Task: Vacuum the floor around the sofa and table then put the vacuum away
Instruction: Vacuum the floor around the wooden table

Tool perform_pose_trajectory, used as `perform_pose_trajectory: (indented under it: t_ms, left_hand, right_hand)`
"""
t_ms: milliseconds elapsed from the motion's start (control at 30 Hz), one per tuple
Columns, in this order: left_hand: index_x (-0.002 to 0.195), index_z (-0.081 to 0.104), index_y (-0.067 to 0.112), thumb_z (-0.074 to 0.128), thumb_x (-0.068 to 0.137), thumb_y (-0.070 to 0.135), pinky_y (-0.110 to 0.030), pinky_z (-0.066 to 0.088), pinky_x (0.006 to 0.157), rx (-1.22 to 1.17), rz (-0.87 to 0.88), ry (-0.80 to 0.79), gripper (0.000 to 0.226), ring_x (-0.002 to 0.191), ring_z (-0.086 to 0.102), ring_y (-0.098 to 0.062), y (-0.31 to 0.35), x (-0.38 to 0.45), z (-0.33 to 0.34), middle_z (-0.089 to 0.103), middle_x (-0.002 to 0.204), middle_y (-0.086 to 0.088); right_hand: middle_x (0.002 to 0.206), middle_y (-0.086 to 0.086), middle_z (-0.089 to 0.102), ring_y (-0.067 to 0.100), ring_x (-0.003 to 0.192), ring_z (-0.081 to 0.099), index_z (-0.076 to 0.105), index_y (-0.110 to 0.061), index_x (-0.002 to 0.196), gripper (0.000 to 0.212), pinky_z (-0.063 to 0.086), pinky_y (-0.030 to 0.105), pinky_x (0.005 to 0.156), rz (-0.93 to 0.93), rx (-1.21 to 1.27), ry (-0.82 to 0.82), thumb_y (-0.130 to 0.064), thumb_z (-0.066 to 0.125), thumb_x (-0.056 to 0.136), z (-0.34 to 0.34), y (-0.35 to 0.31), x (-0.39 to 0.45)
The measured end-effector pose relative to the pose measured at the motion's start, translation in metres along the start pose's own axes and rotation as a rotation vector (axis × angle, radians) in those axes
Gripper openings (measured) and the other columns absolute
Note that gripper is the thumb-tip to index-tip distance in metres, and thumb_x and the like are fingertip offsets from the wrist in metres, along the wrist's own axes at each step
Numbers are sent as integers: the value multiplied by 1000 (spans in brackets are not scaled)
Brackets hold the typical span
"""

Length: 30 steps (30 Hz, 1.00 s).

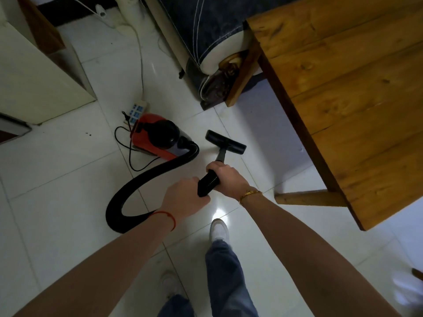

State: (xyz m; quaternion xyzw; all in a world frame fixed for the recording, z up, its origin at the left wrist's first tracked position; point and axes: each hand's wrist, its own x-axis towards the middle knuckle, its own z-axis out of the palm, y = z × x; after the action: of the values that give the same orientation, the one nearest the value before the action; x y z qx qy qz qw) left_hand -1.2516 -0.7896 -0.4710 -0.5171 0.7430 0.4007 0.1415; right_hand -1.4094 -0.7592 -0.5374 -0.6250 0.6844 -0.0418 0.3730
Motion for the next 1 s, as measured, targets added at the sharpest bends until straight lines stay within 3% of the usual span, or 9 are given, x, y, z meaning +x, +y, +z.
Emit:
perform_pose_trajectory:
  t_ms: [267,367,533,767,1000]
  left_hand:
    - [82,53,16,62,81,28,-22,38,47,-76,-58,1,15,57,55,-13,46,67,-19,57,69,1]
    - [74,48,19,62,81,27,-23,42,47,-120,-81,-2,18,52,54,-13,58,89,-23,56,65,2]
    - [89,55,11,62,82,27,-27,50,52,-142,-96,-5,19,61,62,-20,76,109,-31,62,74,-5]
    - [74,45,18,61,82,24,-20,33,43,-37,-51,3,19,50,48,-9,67,80,-24,51,63,4]
    - [82,51,19,60,81,29,-21,34,47,143,19,-38,13,54,49,-8,33,9,-5,52,66,6]
  right_hand:
    - [119,13,56,32,97,61,55,-8,115,40,51,35,86,-58,-19,-54,-13,73,80,-59,45,60]
    - [119,14,56,33,100,61,55,-7,113,41,52,43,89,-69,-33,-93,-13,75,78,-75,58,79]
    - [115,12,57,30,100,60,55,-8,108,39,53,45,88,-78,-59,-124,-11,76,76,-95,71,99]
    - [108,8,61,27,92,63,56,-14,106,35,54,38,84,-78,-72,-89,-19,76,77,-78,59,68]
    - [108,10,61,29,91,62,58,-12,107,33,50,33,76,-30,-3,-35,-20,73,79,-26,18,-6]
